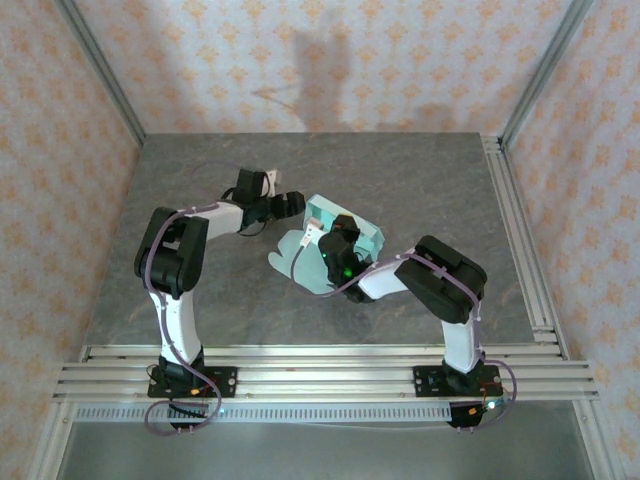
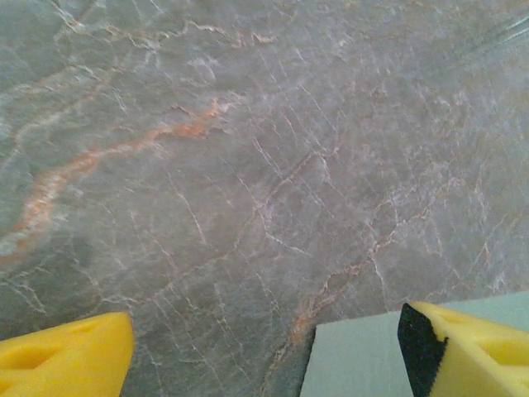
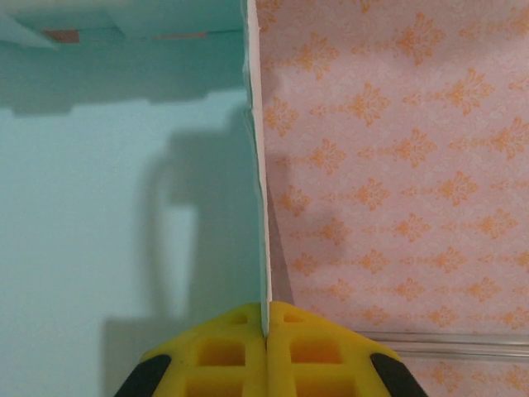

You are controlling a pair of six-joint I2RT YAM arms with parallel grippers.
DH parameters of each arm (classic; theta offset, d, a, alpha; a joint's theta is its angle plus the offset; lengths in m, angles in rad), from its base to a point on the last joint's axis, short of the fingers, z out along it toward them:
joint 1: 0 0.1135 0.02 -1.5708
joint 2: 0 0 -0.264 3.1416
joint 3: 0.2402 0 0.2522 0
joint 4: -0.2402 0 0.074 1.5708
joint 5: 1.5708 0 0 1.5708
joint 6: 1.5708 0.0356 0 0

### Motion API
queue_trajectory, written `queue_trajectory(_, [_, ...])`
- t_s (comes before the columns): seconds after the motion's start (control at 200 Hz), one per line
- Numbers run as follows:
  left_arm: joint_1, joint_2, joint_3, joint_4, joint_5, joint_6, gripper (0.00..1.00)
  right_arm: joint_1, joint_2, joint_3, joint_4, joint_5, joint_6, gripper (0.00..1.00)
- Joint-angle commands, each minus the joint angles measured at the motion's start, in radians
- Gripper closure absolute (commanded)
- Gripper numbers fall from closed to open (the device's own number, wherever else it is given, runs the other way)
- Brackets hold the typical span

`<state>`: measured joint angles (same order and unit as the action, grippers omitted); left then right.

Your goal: Fold the paper box

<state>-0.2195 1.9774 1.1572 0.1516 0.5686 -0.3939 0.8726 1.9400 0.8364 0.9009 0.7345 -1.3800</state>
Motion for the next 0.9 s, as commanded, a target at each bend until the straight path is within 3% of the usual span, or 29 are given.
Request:
queue_trajectory(0.0, [-0.009, -0.061, -0.056, 0.093, 0.005, 0.027, 0.15, 0.003, -0.014, 0.021, -0.022, 0.011, 0.033, 1.0])
queue_trajectory(0.445, [-0.011, -0.169, -0.198, 0.198, 0.006, 0.08, 0.14, 0.002, -0.006, 0.035, -0.04, 0.008, 0.036, 1.0])
queue_trajectory(0.636, [-0.013, -0.152, -0.176, 0.168, 0.023, 0.104, 0.14, 0.002, -0.006, 0.038, -0.044, 0.008, 0.042, 1.0])
queue_trajectory(0.741, [-0.014, -0.129, -0.148, 0.142, 0.048, 0.11, 0.23, 0.002, -0.006, 0.041, -0.054, 0.004, 0.044, 1.0])
queue_trajectory(0.896, [-0.024, -0.121, -0.126, 0.104, 0.06, 0.14, 0.22, 0.002, -0.005, 0.044, -0.068, 0.004, 0.051, 1.0])
